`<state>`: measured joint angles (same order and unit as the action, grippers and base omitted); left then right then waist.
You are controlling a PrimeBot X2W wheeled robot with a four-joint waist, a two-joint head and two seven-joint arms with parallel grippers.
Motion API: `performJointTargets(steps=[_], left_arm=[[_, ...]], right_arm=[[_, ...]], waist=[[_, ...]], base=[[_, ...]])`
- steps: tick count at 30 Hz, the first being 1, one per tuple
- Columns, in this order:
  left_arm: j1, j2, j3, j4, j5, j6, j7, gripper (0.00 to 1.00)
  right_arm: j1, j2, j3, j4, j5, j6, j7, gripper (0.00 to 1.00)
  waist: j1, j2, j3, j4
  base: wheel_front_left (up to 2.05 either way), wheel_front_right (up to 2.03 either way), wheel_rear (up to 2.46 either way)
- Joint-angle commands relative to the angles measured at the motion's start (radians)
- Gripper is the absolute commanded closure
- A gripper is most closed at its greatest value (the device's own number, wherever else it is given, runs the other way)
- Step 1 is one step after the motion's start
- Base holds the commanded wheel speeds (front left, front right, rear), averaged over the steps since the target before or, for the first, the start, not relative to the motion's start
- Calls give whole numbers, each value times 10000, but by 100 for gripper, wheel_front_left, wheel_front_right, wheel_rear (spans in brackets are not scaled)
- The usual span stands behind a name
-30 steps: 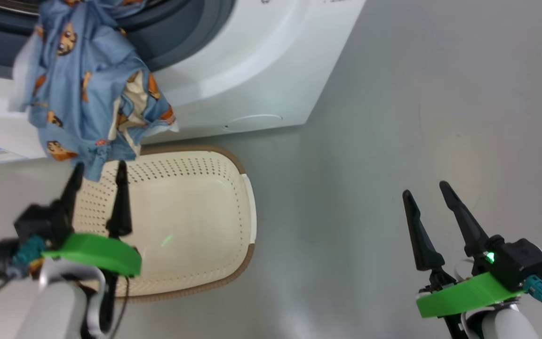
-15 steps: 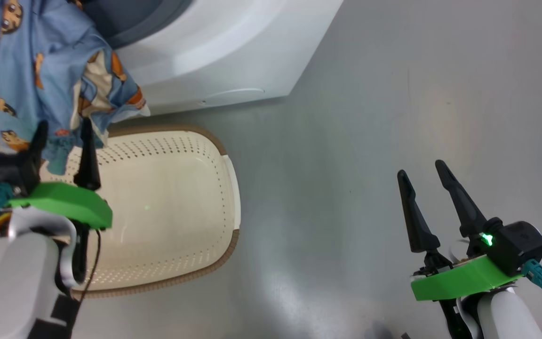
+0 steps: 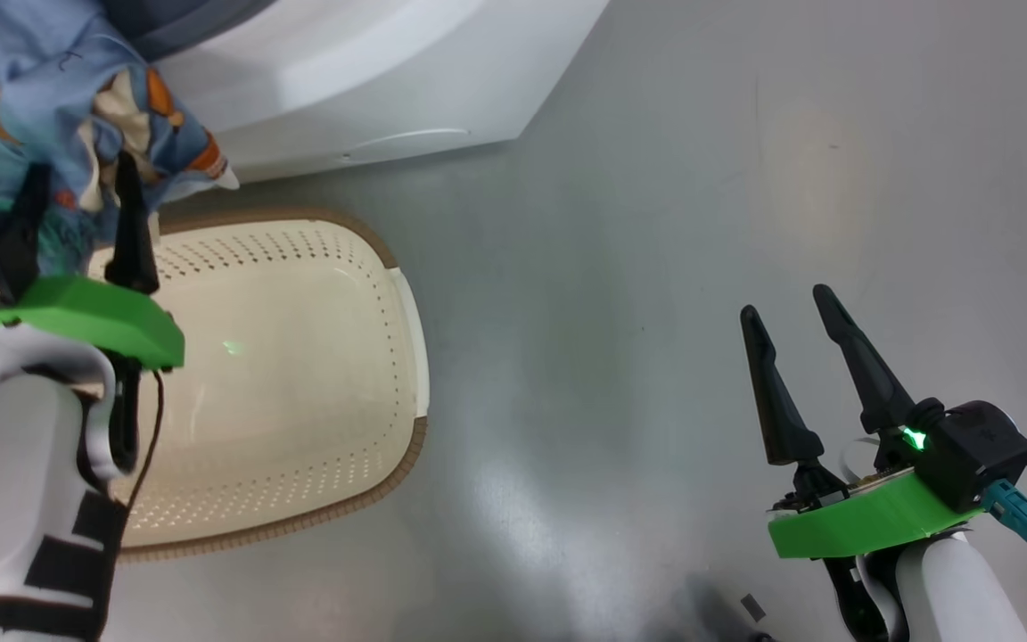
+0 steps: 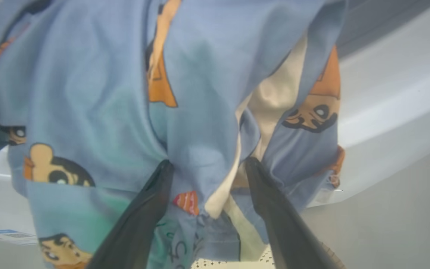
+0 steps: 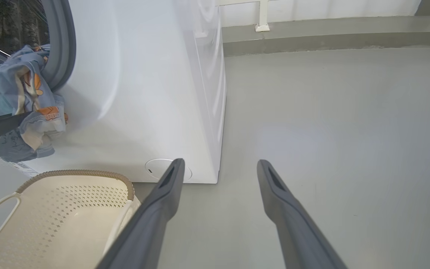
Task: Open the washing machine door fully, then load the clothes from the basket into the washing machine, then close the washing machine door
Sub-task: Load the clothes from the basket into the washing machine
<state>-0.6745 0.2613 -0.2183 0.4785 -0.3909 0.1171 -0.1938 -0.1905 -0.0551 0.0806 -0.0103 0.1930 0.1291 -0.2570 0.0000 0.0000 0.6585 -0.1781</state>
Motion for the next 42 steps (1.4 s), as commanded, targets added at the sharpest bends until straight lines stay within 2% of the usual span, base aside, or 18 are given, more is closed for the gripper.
performJointTargets(steps=[1, 12, 14, 15, 16, 18, 20, 21, 22, 26, 35, 42], left_arm=[[-215, 368, 268, -101, 107, -19, -114, 0], [-1037, 389, 502, 379, 97, 136, -473, 0], [-1173, 385, 553, 452, 125, 193, -532, 12], [-1225, 379, 560, 485, 141, 199, -555, 42], [-1280, 378, 561, 523, 162, 197, -575, 54], [-1383, 361, 572, 581, 198, 190, -611, 65], [-1438, 321, 594, 595, 227, 194, -638, 82], [-1431, 286, 597, 571, 242, 203, -647, 96], [-1410, 248, 599, 532, 255, 210, -655, 100], [-1238, 158, 640, 347, 263, 173, -671, 100], [-110, -67, 714, -1054, 212, 290, -659, 100], [263, 293, 683, -2288, 328, 477, -171, 100]], right_arm=[[8, 29, 239, -247, -15, 16, -48, 0], [-63, 16, 313, -336, -51, 16, -48, 0], [-87, -8, 307, -361, -49, 16, -48, 0], [-98, -18, 302, -374, -50, 16, -48, 0], [-107, -28, 296, -386, -51, 16, -48, 0], [-123, -42, 279, -404, -49, 16, -48, 0], [-135, -49, 258, -411, -52, 16, -48, 0], [-135, -50, 244, -413, -56, 16, -48, 0], [-134, -50, 229, -417, -59, 16, -48, 0], [-147, -45, 194, -406, -72, 16, -48, 0], [-94, -38, 129, -354, -51, 16, -48, 0], [-71, -32, 241, -329, 4, 16, -48, 0]], waist=[[0, 0, 98, -56], [0, 0, 472, -69], [0, 0, 535, -63], [0, 0, 561, -61], [0, 0, 585, -59], [0, 0, 630, -45], [0, 0, 651, -23], [0, 0, 650, -3], [0, 0, 648, 19], [0, 0, 609, 113], [0, 0, 328, 386], [0, 0, 118, 394]], base=[[0, 0, 0], [0, 0, 0], [0, 0, 0], [0, 0, 0], [0, 0, 0], [0, 0, 0], [0, 0, 0], [0, 0, 0], [0, 0, 0], [0, 0, 0], [0, 0, 0], [0, 0, 0]])
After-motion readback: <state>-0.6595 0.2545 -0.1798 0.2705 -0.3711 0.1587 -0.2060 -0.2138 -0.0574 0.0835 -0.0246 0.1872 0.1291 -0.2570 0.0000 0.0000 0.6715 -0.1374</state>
